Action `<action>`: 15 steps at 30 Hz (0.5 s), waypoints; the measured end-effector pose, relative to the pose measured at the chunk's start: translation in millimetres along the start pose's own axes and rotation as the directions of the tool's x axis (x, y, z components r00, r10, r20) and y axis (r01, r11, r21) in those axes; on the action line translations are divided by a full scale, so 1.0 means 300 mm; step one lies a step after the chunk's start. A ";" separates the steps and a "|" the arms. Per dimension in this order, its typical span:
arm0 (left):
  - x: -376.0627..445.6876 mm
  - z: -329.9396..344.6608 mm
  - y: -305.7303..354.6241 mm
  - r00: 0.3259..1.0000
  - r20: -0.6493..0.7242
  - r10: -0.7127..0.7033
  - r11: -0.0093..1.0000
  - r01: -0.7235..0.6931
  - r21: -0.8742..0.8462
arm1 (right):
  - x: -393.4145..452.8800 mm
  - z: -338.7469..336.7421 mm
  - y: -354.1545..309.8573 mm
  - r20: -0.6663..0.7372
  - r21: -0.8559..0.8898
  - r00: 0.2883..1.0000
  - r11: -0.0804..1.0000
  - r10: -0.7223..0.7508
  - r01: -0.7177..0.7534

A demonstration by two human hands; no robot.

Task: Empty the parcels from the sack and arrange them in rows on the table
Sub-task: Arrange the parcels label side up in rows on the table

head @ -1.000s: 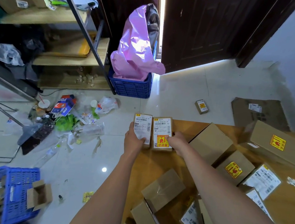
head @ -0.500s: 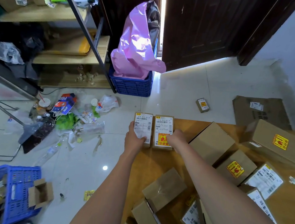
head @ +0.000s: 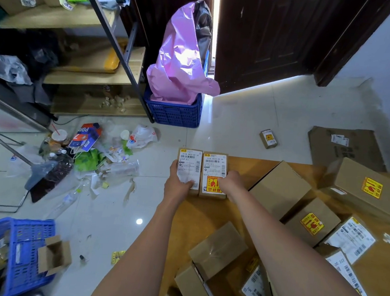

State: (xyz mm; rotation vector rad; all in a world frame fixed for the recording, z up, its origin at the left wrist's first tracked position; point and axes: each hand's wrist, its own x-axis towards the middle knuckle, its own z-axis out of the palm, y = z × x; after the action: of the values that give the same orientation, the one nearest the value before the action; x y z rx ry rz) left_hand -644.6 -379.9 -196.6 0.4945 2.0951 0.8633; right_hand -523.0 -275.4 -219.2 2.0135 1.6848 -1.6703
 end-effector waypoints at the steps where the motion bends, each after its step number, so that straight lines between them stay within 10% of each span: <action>1: -0.001 -0.001 0.000 1.000 0.000 -0.005 1.000 0.005 -0.004 | -0.002 0.001 -0.001 0.004 0.001 1.000 1.000 0.000 0.000; 15: 0.010 0.000 -0.011 0.999 0.025 -0.028 0.999 0.029 -0.044 | -0.018 0.006 -0.011 -0.013 0.002 1.000 1.000 0.002 -0.002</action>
State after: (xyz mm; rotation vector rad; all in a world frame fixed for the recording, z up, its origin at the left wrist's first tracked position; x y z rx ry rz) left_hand -646.6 -380.2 -200.7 0.4486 2.0515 0.8816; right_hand -525.8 -278.7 -214.3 2.0311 1.6858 -1.6626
